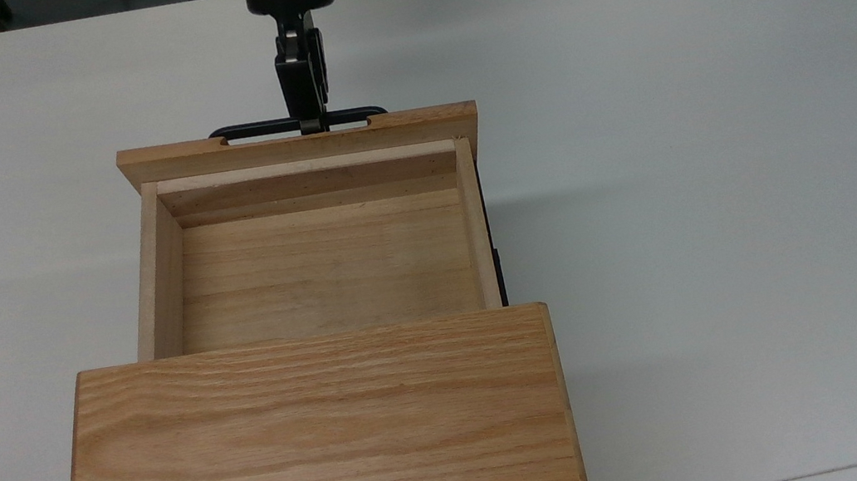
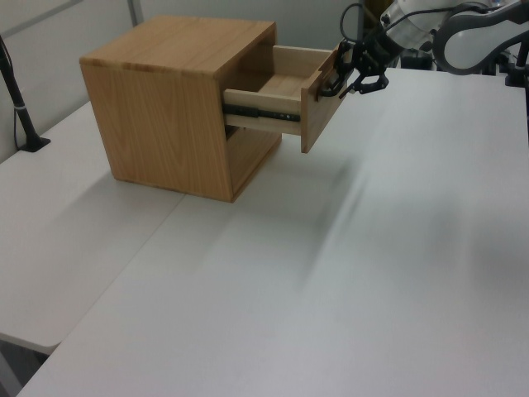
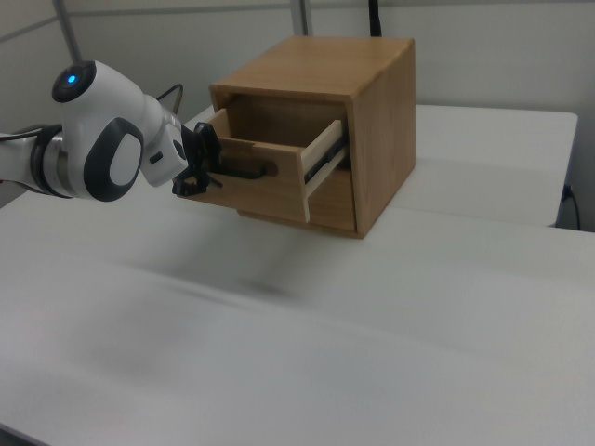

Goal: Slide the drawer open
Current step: 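Pull the handle straight out, sliding the upper drawer open, then release the handle and lift the gripper away from the drawer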

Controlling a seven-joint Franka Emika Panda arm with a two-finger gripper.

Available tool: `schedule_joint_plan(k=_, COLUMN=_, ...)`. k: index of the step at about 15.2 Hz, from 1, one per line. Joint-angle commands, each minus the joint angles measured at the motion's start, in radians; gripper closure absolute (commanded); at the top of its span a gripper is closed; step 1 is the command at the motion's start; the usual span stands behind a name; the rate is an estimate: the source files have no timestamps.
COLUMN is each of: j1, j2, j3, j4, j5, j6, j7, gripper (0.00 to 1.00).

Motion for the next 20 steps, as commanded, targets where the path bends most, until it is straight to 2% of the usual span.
schedule_joint_plan(k=1, j1=0.007, j2=-0.049, j3=-0.004, j4=0.012, j5=0.004, j6=-0.135, j7=0.045, gripper=0.43)
schedule_joint_plan(k=5, j1=0.003, j2=-0.055, j3=-0.004, j4=0.123, j5=0.004, j6=-0.306, j7=0.092, gripper=0.10)
schedule_joint_plan(k=7, j1=0.003, j2=-0.066, j3=-0.006, j4=0.155, j5=0.004, j6=-0.348, j7=0.091, gripper=0.00)
schedule_joint_plan(k=12, j1=0.007, j2=-0.068, j3=-0.004, j4=0.281, j5=-0.006, j6=-0.538, j7=0.056, gripper=0.00)
schedule_joint_plan(k=14, j1=0.017, j2=-0.065, j3=-0.001, j4=0.325, j5=-0.009, j6=-0.608, j7=-0.068, gripper=0.00)
schedule_joint_plan(k=16, j1=0.023, j2=-0.065, j3=0.010, j4=0.359, j5=-0.006, j6=-0.689, j7=-0.273, gripper=0.00)
schedule_joint_plan(k=20, j1=0.088, j2=-0.065, j3=0.010, j4=0.391, j5=0.004, j6=-0.858, j7=-0.688, gripper=0.00)
